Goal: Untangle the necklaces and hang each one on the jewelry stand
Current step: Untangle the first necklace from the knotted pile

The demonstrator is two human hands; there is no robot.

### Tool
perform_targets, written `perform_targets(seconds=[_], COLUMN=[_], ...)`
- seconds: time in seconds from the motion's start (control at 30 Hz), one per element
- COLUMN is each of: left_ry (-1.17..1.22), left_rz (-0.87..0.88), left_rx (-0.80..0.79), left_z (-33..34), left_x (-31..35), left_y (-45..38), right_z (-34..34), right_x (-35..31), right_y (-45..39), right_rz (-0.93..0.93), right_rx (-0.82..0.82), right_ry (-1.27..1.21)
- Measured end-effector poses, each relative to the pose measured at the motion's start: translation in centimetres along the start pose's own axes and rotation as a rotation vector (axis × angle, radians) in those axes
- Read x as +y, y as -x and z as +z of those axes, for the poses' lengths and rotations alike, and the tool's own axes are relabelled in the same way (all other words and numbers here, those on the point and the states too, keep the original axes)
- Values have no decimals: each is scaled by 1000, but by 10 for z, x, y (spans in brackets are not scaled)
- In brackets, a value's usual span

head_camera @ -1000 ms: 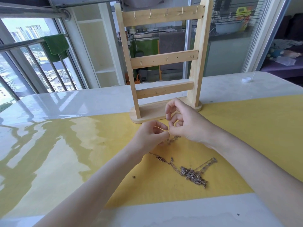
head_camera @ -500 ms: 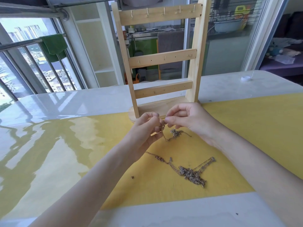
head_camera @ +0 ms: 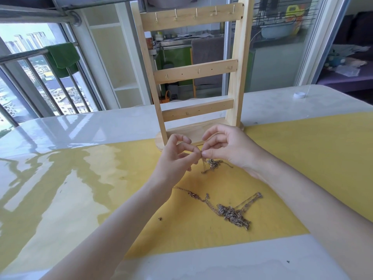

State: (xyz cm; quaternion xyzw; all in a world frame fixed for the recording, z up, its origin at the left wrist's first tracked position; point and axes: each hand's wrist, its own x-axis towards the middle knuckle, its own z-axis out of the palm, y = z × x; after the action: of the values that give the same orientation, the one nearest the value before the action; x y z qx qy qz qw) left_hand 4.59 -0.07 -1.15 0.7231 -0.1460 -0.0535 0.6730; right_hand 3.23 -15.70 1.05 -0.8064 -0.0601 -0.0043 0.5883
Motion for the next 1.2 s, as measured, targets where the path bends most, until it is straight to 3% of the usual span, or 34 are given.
perform_targets(seconds=[0.37,0.63,0.7,0.8,0.97,1.07,1.2], left_ry=[-158,-550,-471,-111,299,278,18], left_rz=[163,403,339,95,-165,-163,-6], left_rx=[-70,-39,-32,-10,7,18,69], left_z=[-1,3,2,-2,-2,-3,-4], left_x=[-4,-9,-7,-1,-1,0,0], left_y=[-4,-2,-3,-3,-2,-3,-3], right_z=[3,9,10,7,6,4,0], right_x=[0,2,2,0,0,-1,2], right_y=[3,2,3,3,0,0,0], right_rz=[64,-7,-64,-140,-118,-87,-9], right_rx=[-78,-10,8,-10,-77,-88,-83], right_ry=[-125,28,45,50,45,65,-40])
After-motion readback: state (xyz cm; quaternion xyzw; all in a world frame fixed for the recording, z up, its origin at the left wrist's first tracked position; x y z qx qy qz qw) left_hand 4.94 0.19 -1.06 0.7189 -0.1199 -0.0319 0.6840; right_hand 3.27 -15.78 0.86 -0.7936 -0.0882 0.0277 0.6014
